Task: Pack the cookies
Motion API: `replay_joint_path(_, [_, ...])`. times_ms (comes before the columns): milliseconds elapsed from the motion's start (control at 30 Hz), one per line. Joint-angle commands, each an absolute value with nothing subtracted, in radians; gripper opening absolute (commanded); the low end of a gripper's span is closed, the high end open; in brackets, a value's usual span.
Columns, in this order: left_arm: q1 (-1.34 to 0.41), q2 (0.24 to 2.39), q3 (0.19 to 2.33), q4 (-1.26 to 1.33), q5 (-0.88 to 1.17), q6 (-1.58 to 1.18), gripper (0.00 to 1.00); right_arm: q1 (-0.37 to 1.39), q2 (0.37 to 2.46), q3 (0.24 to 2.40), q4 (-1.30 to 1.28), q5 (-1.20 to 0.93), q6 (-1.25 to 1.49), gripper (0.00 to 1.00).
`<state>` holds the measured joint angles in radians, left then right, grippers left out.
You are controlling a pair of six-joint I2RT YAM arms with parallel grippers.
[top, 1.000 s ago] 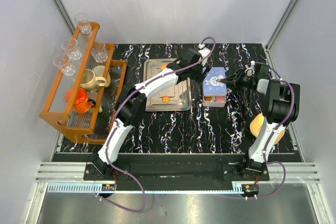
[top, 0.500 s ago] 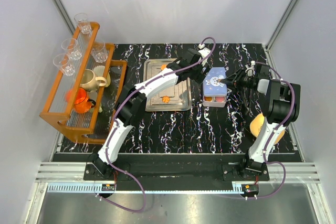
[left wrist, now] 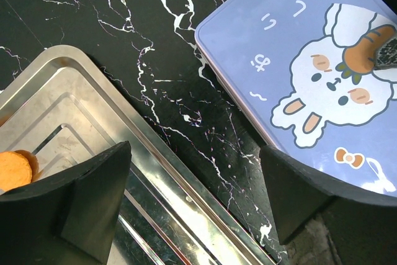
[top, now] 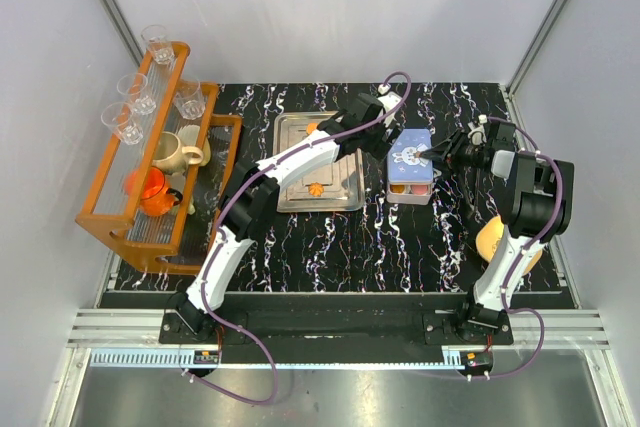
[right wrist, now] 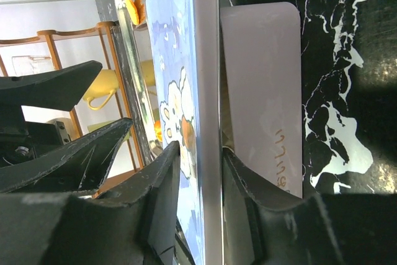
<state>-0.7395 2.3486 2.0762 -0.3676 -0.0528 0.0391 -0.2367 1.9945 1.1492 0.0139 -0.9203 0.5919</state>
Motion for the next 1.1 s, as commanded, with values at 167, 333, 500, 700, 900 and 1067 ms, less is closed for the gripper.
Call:
replay_joint_path(167, [-0.742,2.315,2.059,-0.324,-0.061,0.054,0.88,-0.249,1.924,1.147,-0.043,-0.868,0.531,0.42])
replay_joint_path(333, [-0.744,2.310,2.054,-0.322,-0.060,0.054,0.88,-0.249,1.921,1.149,-0.051,-0.864,0.520,0.43])
replay_joint_path(500, [-0.744,2.310,2.057,-0.324,-0.057,0.052,0.88,-0.250,1.916,1.152,-0.052,-0.868,0.515,0.43])
replay_joint_path(700, [-0.744,2.313,2.056,-0.324,-0.055,0.054,0.88,-0.252,1.904,1.157,-0.064,-0.861,0.500,0.43])
replay_joint_path(900, [-0.744,2.312,2.052,-0.325,-0.055,0.055,0.88,-0.253,1.887,1.161,-0.092,-0.841,0.476,0.43])
replay_joint_path(1067, [-0.744,2.309,2.051,-0.325,-0.054,0.054,0.88,-0.255,1.879,1.166,-0.118,-0.827,0.454,0.43])
